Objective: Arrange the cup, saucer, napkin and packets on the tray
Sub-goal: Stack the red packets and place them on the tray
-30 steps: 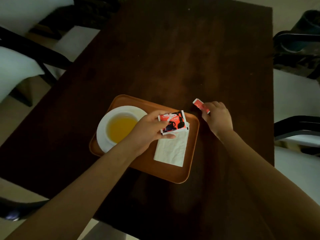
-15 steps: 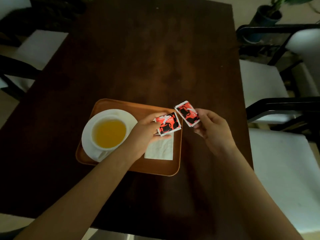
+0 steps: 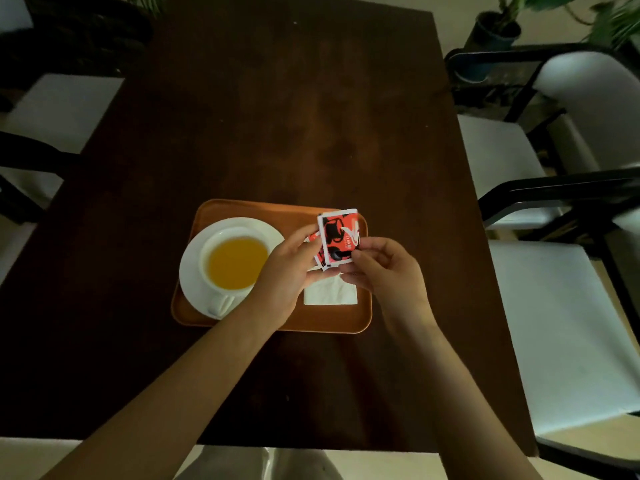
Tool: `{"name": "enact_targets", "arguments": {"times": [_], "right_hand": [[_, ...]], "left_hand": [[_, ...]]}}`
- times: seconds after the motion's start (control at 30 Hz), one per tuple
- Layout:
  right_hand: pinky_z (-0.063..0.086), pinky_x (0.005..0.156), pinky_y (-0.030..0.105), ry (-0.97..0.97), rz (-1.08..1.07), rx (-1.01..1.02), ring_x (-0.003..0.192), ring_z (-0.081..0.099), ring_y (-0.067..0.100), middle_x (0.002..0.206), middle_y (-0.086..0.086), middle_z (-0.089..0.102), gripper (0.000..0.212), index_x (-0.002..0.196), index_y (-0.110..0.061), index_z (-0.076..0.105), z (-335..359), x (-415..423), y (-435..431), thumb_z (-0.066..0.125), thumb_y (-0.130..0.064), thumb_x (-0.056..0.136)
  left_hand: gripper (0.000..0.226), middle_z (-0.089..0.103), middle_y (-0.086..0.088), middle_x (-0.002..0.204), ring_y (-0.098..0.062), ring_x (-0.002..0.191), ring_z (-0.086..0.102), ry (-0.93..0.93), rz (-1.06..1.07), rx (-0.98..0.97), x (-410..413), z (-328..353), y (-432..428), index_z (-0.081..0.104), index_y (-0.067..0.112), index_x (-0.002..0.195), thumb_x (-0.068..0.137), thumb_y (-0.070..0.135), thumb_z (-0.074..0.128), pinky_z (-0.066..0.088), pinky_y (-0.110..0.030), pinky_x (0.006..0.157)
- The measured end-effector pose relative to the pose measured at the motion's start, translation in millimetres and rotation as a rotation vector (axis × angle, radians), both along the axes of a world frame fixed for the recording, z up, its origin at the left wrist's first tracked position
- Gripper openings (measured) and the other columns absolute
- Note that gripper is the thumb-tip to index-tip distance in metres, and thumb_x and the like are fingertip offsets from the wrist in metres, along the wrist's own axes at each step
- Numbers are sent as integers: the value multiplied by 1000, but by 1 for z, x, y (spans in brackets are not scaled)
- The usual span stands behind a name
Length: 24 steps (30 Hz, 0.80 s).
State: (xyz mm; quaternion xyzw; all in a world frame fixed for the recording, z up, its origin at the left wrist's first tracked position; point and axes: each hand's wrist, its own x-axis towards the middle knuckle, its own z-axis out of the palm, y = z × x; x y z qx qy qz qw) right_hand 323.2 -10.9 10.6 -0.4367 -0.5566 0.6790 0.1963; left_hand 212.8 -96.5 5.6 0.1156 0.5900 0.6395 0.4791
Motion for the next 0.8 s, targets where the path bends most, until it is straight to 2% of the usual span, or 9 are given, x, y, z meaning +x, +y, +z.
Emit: {"name": "enact_targets", "arguments": {"times": [0.07,0.2,0.27,0.33,0.4,0.47,0.63,0.8], "right_hand": [[54,56,16,-89,17,150,68,68,6,88,5,69,14,103,-12,62,-2,-1,-4,56,-12,90],[57,62,16,-175,96,367,95,64,10,106,-1,66,18,104,-19,65,0,-2,-10,52,-15,92],[56,64,14,-202,136,449,94,63,7,102,-2,65,19,105,-21,65,1,-3,-13,53,-15,92],[54,60,13,-214,142,504,83,62,-1,86,-6,64,18,103,-22,64,3,-3,-17,56,-13,90],[51,57,10,-218,120,531,77,60,-5,79,-9,62,17,102,-20,63,3,-4,-22,58,-11,88],[49,56,9,-209,91,527,76,60,-4,79,-8,62,16,100,-19,64,3,-3,-27,59,-10,88],[53,60,15,-171,22,453,80,65,12,84,0,67,14,99,-19,65,3,3,-40,59,-12,88],[54,66,31,-168,-36,435,82,63,21,88,9,65,14,99,-16,65,0,7,-47,60,-12,87]], "left_hand": [[15,62,-5,113,-20,105,62,-4,-3,9,-5,-1,-6,59,32,99,93,27,46,58,-29,76],[16,60,1,107,-21,105,60,55,-68,-33,-16,1,-17,62,30,99,92,27,47,58,-29,72],[17,59,-2,108,-22,104,60,48,-120,-59,-19,2,-22,64,29,100,91,27,49,57,-26,67],[17,59,-1,108,-20,103,60,74,-192,-79,-20,2,-27,64,32,99,91,23,51,57,-29,72],[20,59,4,106,-17,102,60,121,-254,-96,-20,1,-32,63,35,101,92,21,50,56,-35,81],[22,58,2,109,-19,104,60,164,-285,-101,-21,-1,-36,61,34,106,93,22,48,56,-37,83],[25,58,3,114,-15,102,62,231,-337,-45,-21,-4,-43,59,37,110,94,25,45,57,-29,72],[19,60,4,107,-6,93,65,238,-310,-6,-15,-9,-46,58,30,107,94,26,44,59,-26,68]]}}
